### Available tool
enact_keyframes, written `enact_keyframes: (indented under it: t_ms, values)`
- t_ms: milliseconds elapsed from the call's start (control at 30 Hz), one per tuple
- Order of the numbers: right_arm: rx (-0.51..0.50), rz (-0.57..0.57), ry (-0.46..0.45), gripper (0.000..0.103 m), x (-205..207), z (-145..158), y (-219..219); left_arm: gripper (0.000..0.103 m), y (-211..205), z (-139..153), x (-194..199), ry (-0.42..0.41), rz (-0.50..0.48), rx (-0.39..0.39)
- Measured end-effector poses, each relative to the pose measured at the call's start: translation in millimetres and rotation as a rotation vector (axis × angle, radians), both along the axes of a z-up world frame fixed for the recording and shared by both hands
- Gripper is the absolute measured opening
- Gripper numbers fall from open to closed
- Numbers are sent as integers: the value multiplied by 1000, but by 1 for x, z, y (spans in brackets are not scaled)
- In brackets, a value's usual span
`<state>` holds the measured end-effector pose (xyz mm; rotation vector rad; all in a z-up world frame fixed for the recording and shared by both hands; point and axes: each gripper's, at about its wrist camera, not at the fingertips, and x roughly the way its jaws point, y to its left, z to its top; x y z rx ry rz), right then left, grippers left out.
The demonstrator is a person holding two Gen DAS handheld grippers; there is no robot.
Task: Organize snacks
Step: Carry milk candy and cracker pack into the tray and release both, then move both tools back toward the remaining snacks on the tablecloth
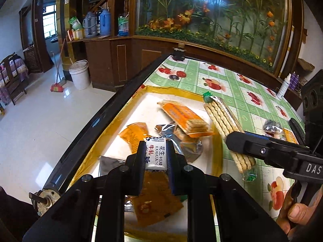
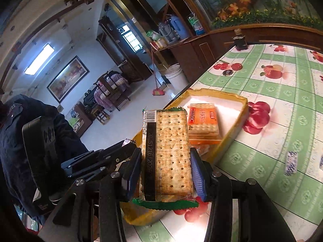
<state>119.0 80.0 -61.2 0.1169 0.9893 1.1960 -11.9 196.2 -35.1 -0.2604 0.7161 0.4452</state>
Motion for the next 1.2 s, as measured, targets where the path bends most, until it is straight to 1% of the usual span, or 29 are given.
enact_keyframes:
  t_ms: [133,367,667,733,800,867,900,933,967,1000,1100,1200]
  values:
    - [-9,8,24,47,5,-10,16,16,10,-6,-1,8,15,-11]
    - [-53,15,5,47,5,-21,36,16,27,-19,3,37,31,-51]
    - [-148,-11,-68,47,7,-32,54,16,38,-34,5,80,47,-86]
    - [-165,-14,-84,50,7,-33,56,17,38,-36,8,88,40,-93]
    - [-174,-13,-93,50,6,-34,57,18,38,-38,9,96,34,-99]
    - [-181,-19,-105,53,5,-33,57,23,37,-38,10,105,34,-93]
    - [-176,-21,-106,55,4,-32,55,35,36,-37,9,106,38,-88]
    - [-173,-26,-109,55,4,-31,53,51,37,-37,9,106,46,-85]
    - [-167,-33,-112,57,4,-28,50,58,37,-36,8,99,50,-85]
    - [-156,-38,-112,61,4,-25,47,65,37,-34,6,87,53,-87]
    - [-113,-65,-116,69,5,-13,31,67,37,-31,3,80,59,-90]
    - [-77,-94,-108,70,8,-2,12,67,36,-30,4,89,61,-90]
